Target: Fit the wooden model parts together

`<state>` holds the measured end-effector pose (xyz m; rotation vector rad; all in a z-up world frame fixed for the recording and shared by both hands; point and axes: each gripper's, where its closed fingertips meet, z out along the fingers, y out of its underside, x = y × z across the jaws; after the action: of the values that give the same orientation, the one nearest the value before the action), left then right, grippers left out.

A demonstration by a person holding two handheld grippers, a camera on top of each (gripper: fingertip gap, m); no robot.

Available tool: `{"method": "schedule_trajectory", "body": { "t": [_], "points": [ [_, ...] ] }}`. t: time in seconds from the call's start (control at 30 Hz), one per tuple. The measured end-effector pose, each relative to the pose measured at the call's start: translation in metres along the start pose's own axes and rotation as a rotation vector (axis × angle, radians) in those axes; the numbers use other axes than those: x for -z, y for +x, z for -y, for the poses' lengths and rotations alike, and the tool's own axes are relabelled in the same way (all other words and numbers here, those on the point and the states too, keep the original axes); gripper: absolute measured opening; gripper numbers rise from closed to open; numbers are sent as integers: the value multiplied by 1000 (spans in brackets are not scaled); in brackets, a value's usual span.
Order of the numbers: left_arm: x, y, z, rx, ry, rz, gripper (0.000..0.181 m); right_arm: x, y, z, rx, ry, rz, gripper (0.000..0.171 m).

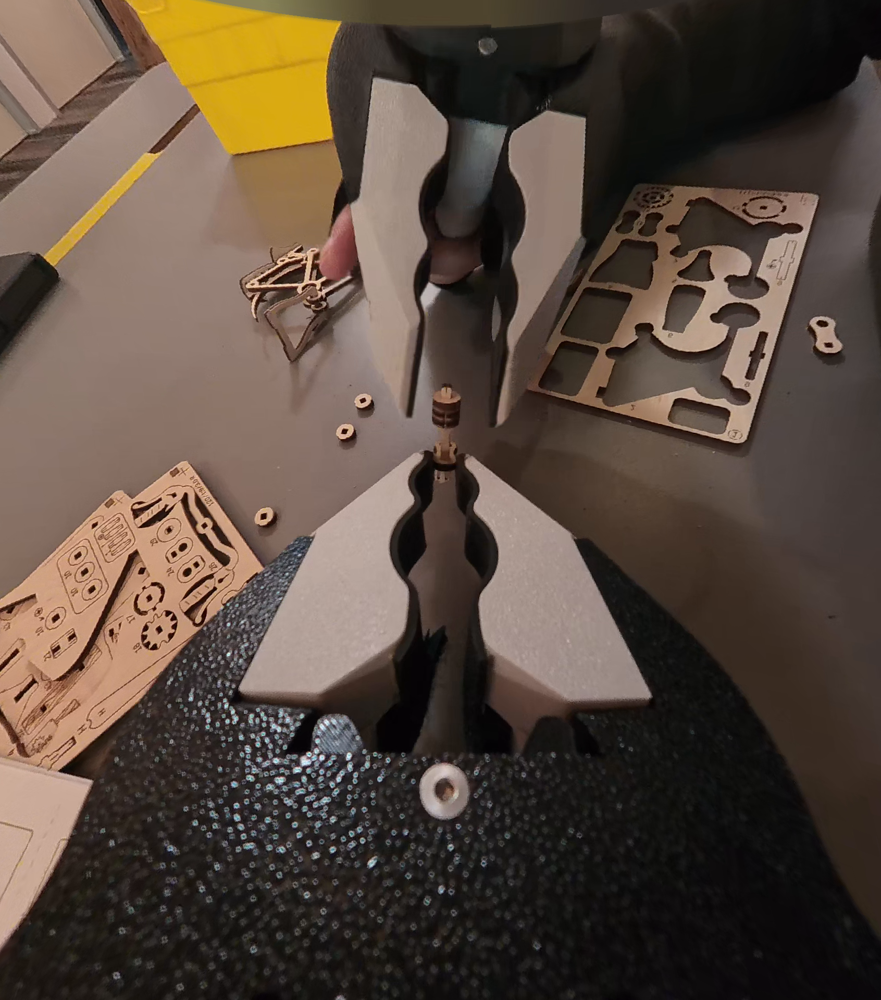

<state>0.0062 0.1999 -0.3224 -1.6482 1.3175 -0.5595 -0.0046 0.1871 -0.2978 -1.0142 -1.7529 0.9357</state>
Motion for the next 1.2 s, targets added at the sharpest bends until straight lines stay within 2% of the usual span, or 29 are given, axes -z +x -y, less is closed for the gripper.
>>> {"method": "schedule_trajectory", "body": {
  "t": [0.2, 0.33, 0.37, 0.47, 0.53, 0.7, 1.03, 1.2],
  "points": [
    [1, 2, 0, -16, 2, -6, 6, -1, -1, -1, 4, -9, 2, 8],
    [4, -2, 9, -46, 69, 47, 7, 3, 4, 4, -50, 38, 0, 7],
    [7, -5, 16, -53, 115, 79, 10, 7, 9, 9, -89, 76, -9, 7],
    [13, -11, 30, -6, 216, 123, 48, 21, 25, 22, -235, 224, -17, 7],
    [16, -13, 37, 89, 268, 104, 53, 29, 32, 32, -333, 337, -1, 7],
    [32, -13, 60, 332, 482, -27, 40, 32, 30, 46, -389, 455, 39, 7],
    [38, -4, 69, 295, 554, -53, 8, 27, 21, 57, -391, 511, 74, 7],
    [38, -5, 69, 310, 559, -56, 19, 28, 21, 58, -380, 522, 67, 7]
  ]
}}
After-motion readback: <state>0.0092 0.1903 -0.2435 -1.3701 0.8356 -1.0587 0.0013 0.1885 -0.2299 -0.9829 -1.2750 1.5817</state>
